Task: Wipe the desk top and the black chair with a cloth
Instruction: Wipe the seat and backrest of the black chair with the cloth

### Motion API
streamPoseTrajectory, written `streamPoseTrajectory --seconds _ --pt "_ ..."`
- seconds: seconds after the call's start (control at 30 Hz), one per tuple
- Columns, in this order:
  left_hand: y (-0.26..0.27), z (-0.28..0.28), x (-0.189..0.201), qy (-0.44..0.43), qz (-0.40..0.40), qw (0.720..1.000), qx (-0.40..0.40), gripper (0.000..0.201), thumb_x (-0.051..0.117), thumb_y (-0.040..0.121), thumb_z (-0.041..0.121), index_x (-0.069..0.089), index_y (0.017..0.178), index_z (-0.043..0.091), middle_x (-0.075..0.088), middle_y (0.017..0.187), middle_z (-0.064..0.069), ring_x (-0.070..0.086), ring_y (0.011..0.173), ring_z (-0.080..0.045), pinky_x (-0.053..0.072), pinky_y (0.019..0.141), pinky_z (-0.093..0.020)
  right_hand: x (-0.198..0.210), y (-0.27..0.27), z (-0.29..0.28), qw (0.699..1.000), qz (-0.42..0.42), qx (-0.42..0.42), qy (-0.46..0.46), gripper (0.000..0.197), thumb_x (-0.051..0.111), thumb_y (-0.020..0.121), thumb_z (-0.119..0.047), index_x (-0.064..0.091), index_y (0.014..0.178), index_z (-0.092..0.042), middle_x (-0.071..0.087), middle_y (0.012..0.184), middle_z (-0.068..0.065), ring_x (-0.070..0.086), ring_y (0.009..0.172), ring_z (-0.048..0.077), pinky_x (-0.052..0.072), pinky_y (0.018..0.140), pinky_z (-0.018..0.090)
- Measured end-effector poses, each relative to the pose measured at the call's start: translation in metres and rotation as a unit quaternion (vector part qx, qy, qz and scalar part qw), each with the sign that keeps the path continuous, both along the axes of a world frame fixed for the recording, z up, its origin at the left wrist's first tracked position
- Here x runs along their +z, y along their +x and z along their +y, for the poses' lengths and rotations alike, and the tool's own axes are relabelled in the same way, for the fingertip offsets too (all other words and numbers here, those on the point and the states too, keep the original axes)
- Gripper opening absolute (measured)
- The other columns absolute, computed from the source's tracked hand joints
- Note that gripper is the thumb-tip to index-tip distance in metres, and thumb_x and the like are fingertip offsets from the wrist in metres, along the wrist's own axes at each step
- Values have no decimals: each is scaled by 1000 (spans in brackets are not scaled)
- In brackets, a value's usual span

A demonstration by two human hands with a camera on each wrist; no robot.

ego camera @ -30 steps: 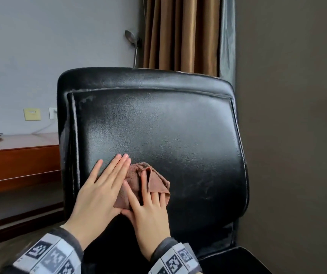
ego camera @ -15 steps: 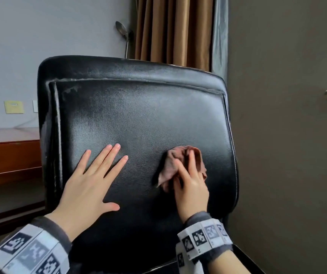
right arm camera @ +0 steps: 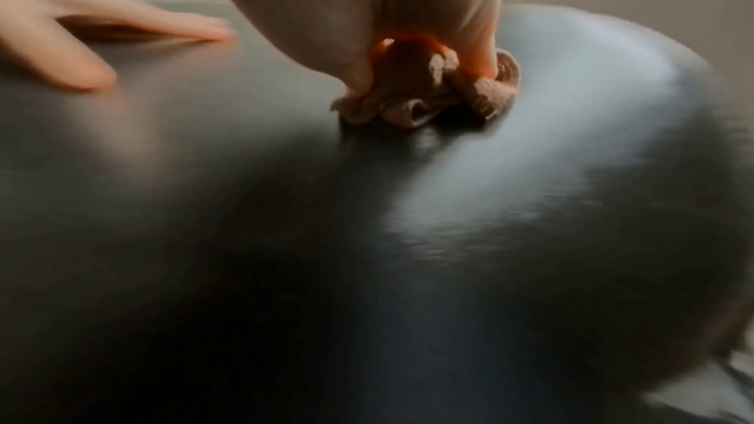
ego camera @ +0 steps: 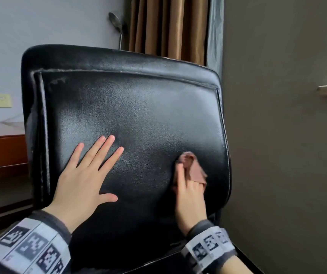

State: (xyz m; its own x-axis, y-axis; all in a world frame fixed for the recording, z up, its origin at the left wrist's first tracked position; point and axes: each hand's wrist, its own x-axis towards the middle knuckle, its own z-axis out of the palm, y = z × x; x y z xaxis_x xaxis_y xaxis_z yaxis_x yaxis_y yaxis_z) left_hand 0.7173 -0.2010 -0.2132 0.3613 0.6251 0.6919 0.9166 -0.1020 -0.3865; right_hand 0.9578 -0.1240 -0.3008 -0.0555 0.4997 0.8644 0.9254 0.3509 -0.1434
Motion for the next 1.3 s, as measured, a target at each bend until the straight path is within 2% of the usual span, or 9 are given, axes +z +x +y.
streamPoseTrajectory --seconds 0.17,0.37,0.5,0.63,0.9,1.0,1.1,1.23,1.3 --pt "0 4 -3 5 3 1000 6 123 79 44 63 32 146 13 20 156 -14 25 142 -28 18 113 -55 -2 3 1 997 75 -31 14 78 28 65 2 28 143 -8 21 150 24 21 132 38 39 89 62" --pt "-4 4 -4 10 16 1000 8 119 71 50 67 27 147 14 17 157 -14 22 143 -29 16 114 -54 -27 8 -10 990 -122 72 9 73 29 78 -1 22 148 -20 34 146 21 40 126 44 37 100 52" --pt "-3 5 -5 10 17 1000 10 119 72 51 67 28 147 13 16 157 -14 20 144 -29 14 114 -54 -4 61 6 999 40 10 -31 104 36 57 24 18 150 -20 -1 157 15 7 142 39 26 109 55" --pt "-6 4 -6 15 16 1000 3 119 73 50 67 30 147 13 19 156 -14 23 143 -28 17 113 -54 9 45 7 996 66 -44 -30 99 40 46 13 35 143 -8 18 151 29 18 132 44 33 93 60" --pt "-7 7 -9 26 28 999 16 116 70 55 68 27 148 13 16 157 -14 20 144 -28 15 114 -53 102 84 17 988 109 -7 -110 96 41 67 18 19 149 -28 1 159 6 5 145 27 26 107 58" --pt "-9 6 -8 22 37 999 12 115 68 57 68 24 149 14 13 157 -14 16 145 -28 13 115 -52 49 82 7 998 9 -9 -57 97 34 54 19 30 146 -12 17 155 16 18 140 39 32 104 60" --pt "-25 -8 -5 14 60 998 -3 112 76 55 62 30 147 18 17 156 -13 17 144 -27 9 114 -51 -34 63 -16 995 -66 40 -57 101 34 46 21 32 142 -11 26 151 13 18 139 33 36 98 62" --pt "-55 -39 -10 6 15 999 47 107 66 57 70 28 148 27 9 158 -10 7 146 -27 3 112 -58 -47 18 -34 991 -14 92 -96 96 35 55 31 32 144 -4 12 153 11 -11 143 13 18 113 32" --pt "-59 -42 -12 -3 -4 998 58 106 61 60 73 23 149 31 4 159 -8 1 146 -27 2 111 -60 -34 -13 -39 984 70 82 -145 91 35 62 30 25 146 -3 2 155 16 -6 144 23 5 114 22"
